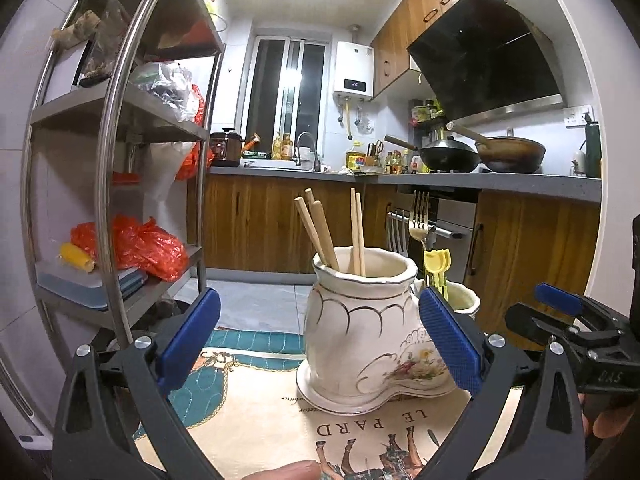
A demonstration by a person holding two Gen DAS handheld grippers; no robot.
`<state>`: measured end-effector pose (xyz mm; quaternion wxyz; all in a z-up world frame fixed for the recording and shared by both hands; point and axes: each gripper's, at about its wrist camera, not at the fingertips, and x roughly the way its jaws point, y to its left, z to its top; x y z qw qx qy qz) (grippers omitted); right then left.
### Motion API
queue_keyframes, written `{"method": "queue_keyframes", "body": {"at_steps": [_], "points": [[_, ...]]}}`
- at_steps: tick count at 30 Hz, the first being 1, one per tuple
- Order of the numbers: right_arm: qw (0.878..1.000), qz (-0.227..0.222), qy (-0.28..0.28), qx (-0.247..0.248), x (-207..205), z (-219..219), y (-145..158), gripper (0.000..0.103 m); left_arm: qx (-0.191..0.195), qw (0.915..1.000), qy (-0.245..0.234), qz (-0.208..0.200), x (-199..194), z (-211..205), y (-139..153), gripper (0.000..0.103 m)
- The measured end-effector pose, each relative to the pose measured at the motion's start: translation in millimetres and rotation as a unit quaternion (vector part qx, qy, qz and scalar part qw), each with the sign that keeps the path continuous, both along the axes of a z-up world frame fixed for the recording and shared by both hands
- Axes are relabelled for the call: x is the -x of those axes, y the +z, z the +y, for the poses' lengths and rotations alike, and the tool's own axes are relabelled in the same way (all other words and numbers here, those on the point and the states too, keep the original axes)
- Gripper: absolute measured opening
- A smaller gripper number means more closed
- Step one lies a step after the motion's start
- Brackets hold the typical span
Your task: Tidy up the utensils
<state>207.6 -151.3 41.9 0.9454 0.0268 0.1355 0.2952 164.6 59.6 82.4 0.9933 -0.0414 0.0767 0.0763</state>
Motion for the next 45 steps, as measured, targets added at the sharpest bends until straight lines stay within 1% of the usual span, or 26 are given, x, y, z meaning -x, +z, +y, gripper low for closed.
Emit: {"method": "queue_keyframes", "body": {"at_steps": [15,45], "points": [[1.0,-0.007,0.006,-0.004,3.0,-1.1,3.4,0.097,0.011,0.9998,-0.008,0.012,-2.5,-0.1,0.2,0.098],[1.0,-0.012,0.009,-0.003,5.0,-0.6,7.2,0.098,0.004,0.9998,-0.013,0.014,-3.5,-2.9,1.0,0.098]]}}
